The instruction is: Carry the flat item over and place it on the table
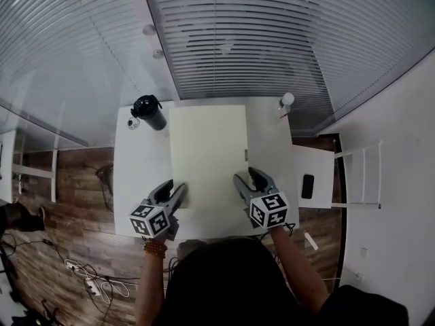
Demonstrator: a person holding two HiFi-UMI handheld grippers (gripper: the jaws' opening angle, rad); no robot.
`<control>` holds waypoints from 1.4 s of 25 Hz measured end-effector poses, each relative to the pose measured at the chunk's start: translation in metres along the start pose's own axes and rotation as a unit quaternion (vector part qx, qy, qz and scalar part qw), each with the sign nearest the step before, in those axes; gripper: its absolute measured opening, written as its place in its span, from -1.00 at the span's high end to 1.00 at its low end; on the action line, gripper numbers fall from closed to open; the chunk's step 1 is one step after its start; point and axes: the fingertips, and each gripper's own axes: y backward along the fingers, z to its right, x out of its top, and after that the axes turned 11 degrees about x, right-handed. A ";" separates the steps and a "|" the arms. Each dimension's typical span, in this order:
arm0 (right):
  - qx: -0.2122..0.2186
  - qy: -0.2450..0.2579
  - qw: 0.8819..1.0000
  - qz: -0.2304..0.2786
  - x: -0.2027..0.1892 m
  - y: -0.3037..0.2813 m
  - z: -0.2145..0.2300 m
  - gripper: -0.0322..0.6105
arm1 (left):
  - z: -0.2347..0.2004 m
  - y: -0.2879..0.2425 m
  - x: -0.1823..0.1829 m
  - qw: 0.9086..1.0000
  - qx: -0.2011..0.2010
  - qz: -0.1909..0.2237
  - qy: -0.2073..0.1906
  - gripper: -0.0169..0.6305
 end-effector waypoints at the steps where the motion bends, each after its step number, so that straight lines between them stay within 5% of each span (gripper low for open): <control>1: 0.000 -0.002 1.000 -0.002 -0.002 -0.001 0.001 0.24 | -0.001 -0.001 -0.002 1.000 0.001 -0.002 0.002 0.35; 35: 0.002 -0.029 0.996 -0.080 -0.059 -0.036 0.022 0.25 | -0.040 -0.040 -0.055 0.995 0.028 -0.080 0.060 0.35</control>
